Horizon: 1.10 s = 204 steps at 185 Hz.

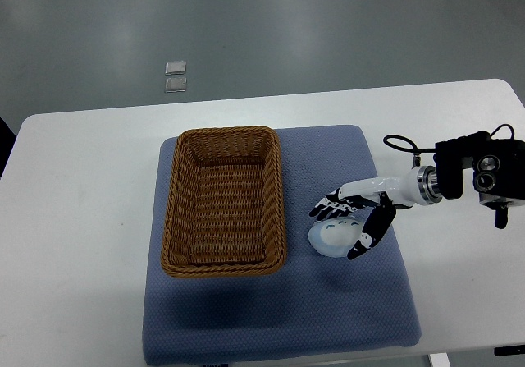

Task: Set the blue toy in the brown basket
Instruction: 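Lower the right hand over the white oval toy and close fingers, then lift the held toy and carry it over the wicker basket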

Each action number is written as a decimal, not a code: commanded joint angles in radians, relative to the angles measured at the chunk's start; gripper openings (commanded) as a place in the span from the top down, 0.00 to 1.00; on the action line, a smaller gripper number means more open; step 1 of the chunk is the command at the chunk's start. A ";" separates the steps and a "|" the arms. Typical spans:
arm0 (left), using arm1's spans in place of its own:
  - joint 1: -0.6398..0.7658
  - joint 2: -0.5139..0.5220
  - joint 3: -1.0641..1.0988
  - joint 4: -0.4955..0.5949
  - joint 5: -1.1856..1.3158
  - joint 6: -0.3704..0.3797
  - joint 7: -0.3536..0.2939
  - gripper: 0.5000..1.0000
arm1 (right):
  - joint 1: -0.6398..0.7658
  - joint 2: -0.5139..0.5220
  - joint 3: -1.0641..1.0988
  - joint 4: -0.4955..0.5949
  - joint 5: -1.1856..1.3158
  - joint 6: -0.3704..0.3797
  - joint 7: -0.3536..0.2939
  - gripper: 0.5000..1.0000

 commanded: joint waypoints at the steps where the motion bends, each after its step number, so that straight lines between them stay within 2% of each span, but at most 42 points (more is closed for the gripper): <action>1: 0.000 0.000 -0.001 0.000 0.000 0.000 0.000 0.00 | -0.014 0.016 0.000 -0.015 -0.014 -0.009 0.002 0.32; 17: 0.000 0.000 -0.001 0.000 0.000 0.000 0.000 0.00 | -0.024 0.019 0.000 -0.023 -0.031 -0.018 0.014 0.50; 28: 0.000 0.000 -0.001 0.000 0.000 0.000 0.000 0.00 | -0.027 0.022 -0.002 -0.025 -0.054 -0.024 0.016 0.77; 42: 0.000 0.000 -0.001 0.000 0.000 0.000 0.000 0.00 | -0.031 0.020 -0.002 -0.034 -0.081 -0.032 0.019 0.91; 54: 0.000 0.000 -0.001 0.000 0.000 0.000 0.000 0.00 | -0.030 0.020 -0.002 -0.037 -0.086 -0.037 0.019 0.98; 88: 0.000 0.000 0.000 0.000 0.000 0.000 0.000 0.00 | 0.001 -0.004 0.001 -0.037 -0.083 -0.021 0.019 0.96; 122: 0.000 0.000 0.000 0.000 0.000 0.000 0.000 0.00 | 0.139 -0.043 0.003 -0.029 -0.066 0.022 0.019 0.96; 155: -0.002 0.000 -0.001 0.000 0.000 0.000 0.000 0.00 | 0.255 -0.021 0.004 -0.031 -0.025 0.042 0.021 0.95; 176: -0.002 0.000 -0.001 -0.002 0.000 0.000 0.000 0.00 | 0.309 0.063 -0.003 -0.055 0.020 0.037 0.019 0.94; 204: -0.003 0.000 -0.001 0.000 0.000 0.000 0.000 0.00 | 0.326 0.227 -0.008 -0.179 0.031 0.026 0.019 0.93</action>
